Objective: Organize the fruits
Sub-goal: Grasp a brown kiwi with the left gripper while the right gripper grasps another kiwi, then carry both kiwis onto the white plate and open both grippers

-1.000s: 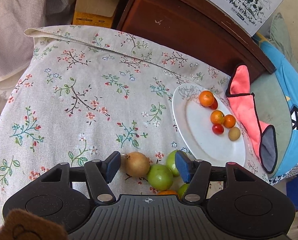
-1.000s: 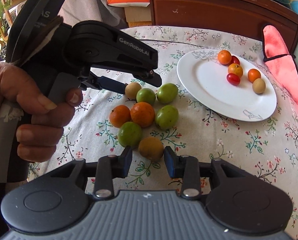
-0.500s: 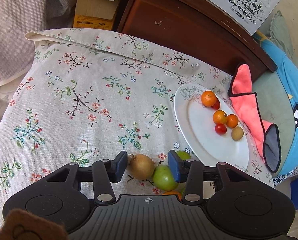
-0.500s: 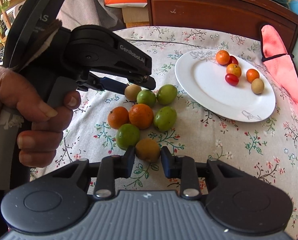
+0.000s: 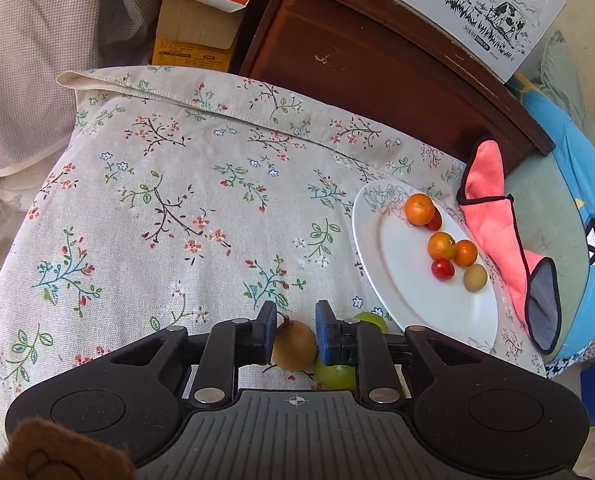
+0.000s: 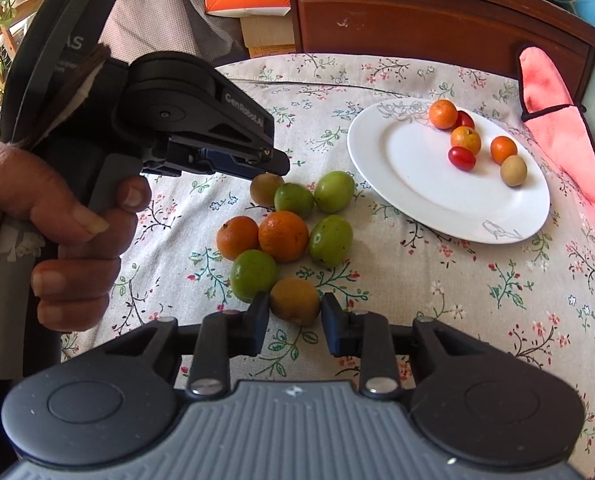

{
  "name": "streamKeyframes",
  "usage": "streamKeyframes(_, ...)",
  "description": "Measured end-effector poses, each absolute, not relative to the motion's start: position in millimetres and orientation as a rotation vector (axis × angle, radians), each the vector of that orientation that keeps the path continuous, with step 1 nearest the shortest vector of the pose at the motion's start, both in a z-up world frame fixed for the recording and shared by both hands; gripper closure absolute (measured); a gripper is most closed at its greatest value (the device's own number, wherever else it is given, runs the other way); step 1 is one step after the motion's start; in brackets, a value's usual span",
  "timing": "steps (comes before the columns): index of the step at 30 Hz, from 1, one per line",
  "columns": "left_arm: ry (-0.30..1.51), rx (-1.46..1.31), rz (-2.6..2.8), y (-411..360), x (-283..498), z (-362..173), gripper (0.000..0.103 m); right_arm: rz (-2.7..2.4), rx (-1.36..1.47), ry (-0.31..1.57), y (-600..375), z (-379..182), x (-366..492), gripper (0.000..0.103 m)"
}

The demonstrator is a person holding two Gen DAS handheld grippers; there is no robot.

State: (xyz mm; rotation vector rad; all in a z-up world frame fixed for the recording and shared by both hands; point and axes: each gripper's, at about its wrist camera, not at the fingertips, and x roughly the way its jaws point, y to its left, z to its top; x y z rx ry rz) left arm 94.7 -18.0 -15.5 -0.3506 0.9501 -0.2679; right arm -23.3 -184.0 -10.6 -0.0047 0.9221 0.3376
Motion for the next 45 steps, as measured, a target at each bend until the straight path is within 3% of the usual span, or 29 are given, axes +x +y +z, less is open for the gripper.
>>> streamKeyframes(21,0.888,-0.271,-0.275,-27.4,81.5,-5.2,0.081,0.306,0.046,0.893,-196.1,0.0,-19.1,0.074)
streamKeyframes(45,0.616,-0.047,-0.475,-54.2,76.6,87.6,0.081,0.104,0.27,0.602,-280.5,91.7,3.7,0.074)
